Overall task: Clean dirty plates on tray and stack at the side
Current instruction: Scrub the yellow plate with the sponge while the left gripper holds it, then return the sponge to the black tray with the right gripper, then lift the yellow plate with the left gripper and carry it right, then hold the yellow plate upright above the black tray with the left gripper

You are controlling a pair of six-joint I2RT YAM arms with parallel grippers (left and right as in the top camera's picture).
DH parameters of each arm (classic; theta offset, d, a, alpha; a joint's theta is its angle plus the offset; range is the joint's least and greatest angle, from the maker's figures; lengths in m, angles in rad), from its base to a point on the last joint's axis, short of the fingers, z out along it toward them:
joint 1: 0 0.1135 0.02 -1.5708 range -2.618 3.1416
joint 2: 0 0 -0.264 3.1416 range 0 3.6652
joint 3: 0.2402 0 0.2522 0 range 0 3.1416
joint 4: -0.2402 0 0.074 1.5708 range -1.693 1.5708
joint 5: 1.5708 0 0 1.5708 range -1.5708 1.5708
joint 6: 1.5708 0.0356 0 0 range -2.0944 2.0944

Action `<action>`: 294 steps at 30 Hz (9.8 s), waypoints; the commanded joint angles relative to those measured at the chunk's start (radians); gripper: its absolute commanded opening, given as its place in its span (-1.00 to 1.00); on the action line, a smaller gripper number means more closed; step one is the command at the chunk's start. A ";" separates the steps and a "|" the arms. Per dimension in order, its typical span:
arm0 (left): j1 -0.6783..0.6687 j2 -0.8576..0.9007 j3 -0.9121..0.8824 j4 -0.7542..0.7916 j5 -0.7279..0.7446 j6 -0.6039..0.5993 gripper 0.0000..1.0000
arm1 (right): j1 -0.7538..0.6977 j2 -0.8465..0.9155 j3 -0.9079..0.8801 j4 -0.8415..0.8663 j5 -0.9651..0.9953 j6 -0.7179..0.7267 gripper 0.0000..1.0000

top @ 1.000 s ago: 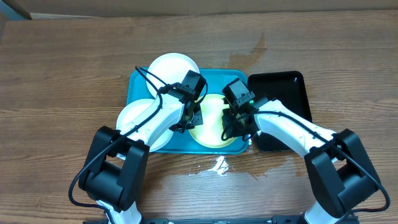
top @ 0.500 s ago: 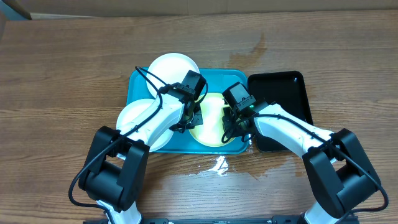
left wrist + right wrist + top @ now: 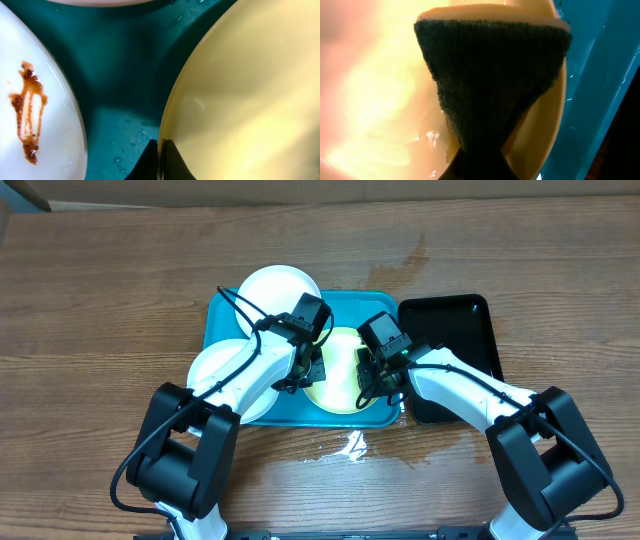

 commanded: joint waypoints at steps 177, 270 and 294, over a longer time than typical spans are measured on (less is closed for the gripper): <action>-0.028 0.022 0.631 -0.051 0.023 0.162 -0.92 | -0.579 -0.075 0.041 -0.354 -0.110 0.106 0.86; -0.354 0.260 0.632 0.736 -0.547 0.761 -0.92 | -0.592 -0.121 0.056 -0.400 -0.034 0.068 0.91; -0.354 0.260 0.632 0.789 -0.602 0.846 -0.92 | -0.595 -0.130 0.184 -0.473 -0.111 0.034 0.98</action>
